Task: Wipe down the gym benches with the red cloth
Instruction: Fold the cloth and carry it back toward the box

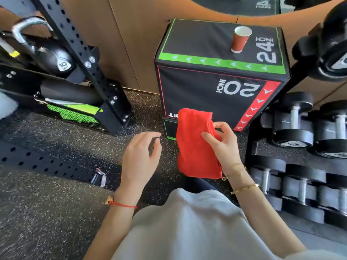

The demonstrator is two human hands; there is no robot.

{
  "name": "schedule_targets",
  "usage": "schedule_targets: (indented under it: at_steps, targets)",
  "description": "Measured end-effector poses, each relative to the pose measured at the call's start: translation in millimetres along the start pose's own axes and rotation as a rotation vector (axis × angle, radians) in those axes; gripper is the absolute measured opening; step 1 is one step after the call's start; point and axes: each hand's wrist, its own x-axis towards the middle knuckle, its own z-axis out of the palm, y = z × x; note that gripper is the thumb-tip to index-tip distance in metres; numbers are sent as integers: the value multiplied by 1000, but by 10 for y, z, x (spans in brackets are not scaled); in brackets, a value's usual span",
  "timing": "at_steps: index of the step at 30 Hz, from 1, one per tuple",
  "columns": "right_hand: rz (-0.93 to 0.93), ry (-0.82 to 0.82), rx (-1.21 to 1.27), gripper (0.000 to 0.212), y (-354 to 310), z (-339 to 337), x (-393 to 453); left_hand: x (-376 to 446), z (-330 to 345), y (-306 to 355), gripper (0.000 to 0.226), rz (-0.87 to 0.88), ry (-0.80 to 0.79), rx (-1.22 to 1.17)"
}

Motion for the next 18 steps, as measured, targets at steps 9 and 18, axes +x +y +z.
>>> schedule_targets:
  at_steps: [9,18]
  targets:
    - [40,2,29,21,-208,471,1164,1234,182,-305,24,9,-9,-15]
    - [89,47,118,18,-483,797,2820,2719,485,-412,22,-7,-9,-13]
